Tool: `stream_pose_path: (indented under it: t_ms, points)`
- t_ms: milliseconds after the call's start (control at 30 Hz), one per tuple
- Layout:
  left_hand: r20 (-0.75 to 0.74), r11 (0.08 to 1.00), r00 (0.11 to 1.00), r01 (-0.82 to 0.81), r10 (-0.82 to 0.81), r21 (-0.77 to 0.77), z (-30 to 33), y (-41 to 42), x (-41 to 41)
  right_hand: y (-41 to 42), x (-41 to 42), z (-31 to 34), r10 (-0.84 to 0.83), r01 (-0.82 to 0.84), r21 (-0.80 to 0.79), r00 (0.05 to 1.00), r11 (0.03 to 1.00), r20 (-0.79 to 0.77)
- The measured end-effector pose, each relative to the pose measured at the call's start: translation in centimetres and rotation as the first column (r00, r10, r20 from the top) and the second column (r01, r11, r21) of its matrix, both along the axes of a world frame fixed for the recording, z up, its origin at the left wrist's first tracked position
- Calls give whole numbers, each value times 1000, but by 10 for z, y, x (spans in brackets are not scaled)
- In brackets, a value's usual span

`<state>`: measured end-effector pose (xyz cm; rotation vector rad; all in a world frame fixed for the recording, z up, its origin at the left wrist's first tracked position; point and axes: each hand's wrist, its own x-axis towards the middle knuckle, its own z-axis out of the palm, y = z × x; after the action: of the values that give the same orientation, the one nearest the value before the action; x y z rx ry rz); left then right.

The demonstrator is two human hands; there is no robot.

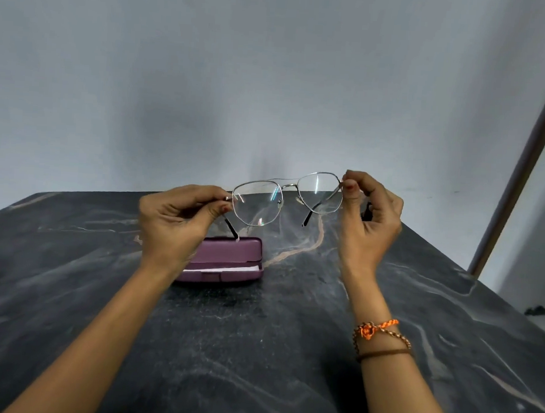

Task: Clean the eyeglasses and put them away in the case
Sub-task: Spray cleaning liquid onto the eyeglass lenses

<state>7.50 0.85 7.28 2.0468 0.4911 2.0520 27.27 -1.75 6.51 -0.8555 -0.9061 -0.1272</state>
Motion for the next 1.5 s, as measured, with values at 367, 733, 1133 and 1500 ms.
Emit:
stream_pose_path:
  t_ms: [367,733,1133,1500]
  points:
    - [47,998,998,-49,50,-31,0,29,45,-1,49,-31,-151,341,-412,891,845,428]
    - [70,993,991,-113,115,-33,-12,51,79,5,44,-49,-113,327,-414,879,850,463]
    - [142,991,984,-92,105,-101,-20,61,77,-5,14,-22,-34,275,-292,777,916,628]
    - [94,994,991,-92,98,-67,-20,56,80,-10,16,-12,-78,276,-271,818,922,569]
